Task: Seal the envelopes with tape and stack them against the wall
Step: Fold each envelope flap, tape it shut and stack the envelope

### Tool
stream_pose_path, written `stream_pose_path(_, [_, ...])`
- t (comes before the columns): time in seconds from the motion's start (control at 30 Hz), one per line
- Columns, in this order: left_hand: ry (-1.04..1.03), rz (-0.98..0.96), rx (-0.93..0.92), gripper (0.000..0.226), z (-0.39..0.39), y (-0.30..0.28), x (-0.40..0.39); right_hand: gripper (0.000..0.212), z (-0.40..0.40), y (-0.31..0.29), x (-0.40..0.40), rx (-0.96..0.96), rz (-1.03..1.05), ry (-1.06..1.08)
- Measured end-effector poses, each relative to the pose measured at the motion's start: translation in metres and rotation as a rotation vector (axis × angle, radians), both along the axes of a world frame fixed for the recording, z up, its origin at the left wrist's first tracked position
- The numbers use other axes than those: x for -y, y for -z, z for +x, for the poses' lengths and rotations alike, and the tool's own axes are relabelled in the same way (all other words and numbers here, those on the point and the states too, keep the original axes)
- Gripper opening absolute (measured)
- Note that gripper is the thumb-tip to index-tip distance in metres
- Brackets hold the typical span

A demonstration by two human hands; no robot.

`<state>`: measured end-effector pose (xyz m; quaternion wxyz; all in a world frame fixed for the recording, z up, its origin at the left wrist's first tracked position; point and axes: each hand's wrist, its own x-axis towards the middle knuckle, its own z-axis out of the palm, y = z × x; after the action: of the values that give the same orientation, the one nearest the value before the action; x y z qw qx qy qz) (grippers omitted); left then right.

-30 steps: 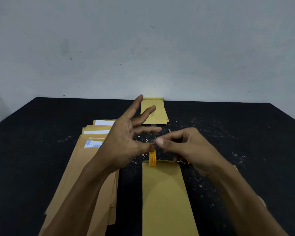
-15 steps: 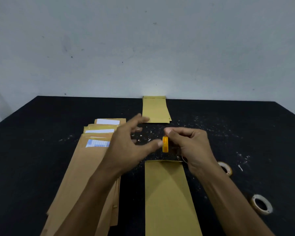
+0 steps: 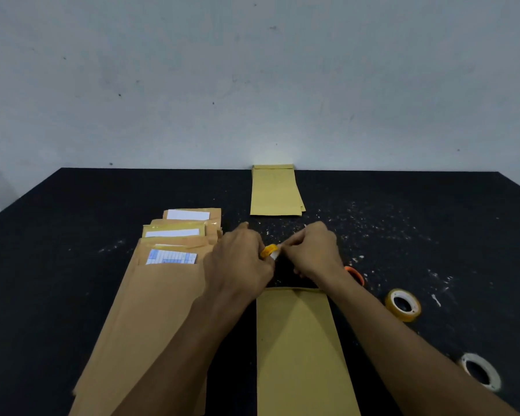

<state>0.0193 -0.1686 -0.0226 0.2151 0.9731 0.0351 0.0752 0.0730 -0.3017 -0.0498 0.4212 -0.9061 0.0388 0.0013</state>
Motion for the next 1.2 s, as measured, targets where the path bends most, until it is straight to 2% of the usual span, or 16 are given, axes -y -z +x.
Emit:
stream_pose_path(0.13, [0.000,0.061,-0.010,0.027,0.006,0.001,0.003,0.001,0.010,0.005,-0.007,0.008,-0.115,0.034])
stream_pose_path(0.3, [0.026,0.041,0.008,0.026,0.011,0.003,0.001,0.018,0.010,0.001,-0.002,0.064,-0.143,0.053])
stream_pose_path(0.37, [0.047,0.022,-0.007,0.025,0.010,0.002,0.001,0.015,0.009,0.001,-0.001,0.084,-0.150,0.054])
stream_pose_path(0.43, [0.074,-0.011,-0.007,0.036,0.009,0.001,-0.003,0.013,0.004,0.000,-0.002,0.080,-0.167,0.050])
stream_pose_path(0.5, [0.116,-0.196,0.077,0.043,0.009,-0.001,-0.011,0.013,0.000,-0.003,0.000,0.065,-0.167,0.059])
stream_pose_path(0.57, [0.177,-0.565,0.180,0.036,0.003,-0.009,-0.017,0.010,-0.007,-0.012,0.005,0.089,-0.092,0.062])
stream_pose_path(0.67, [0.196,-1.214,0.185,0.033,-0.013,-0.027,-0.022,0.004,-0.032,-0.036,0.013,0.126,0.237,-0.016])
stream_pose_path(0.7, [0.205,-1.367,0.170,0.034,-0.017,-0.030,-0.023,0.004,-0.042,-0.044,0.013,0.094,0.374,-0.060])
stream_pose_path(0.77, [0.243,-1.539,0.156,0.037,-0.026,-0.034,-0.025,0.006,-0.059,-0.056,0.011,0.006,0.575,-0.105])
stream_pose_path(0.83, [0.285,-1.593,0.160,0.039,-0.034,-0.033,-0.023,0.009,-0.069,-0.059,0.008,-0.027,0.652,-0.100])
stream_pose_path(0.97, [0.307,-1.537,0.182,0.039,-0.044,-0.028,-0.014,0.014,-0.080,-0.057,0.003,-0.011,0.730,-0.042])
stream_pose_path(1.2, [0.323,-1.484,0.162,0.047,-0.056,-0.024,-0.004,0.012,-0.089,-0.057,0.001,0.047,0.762,0.049])
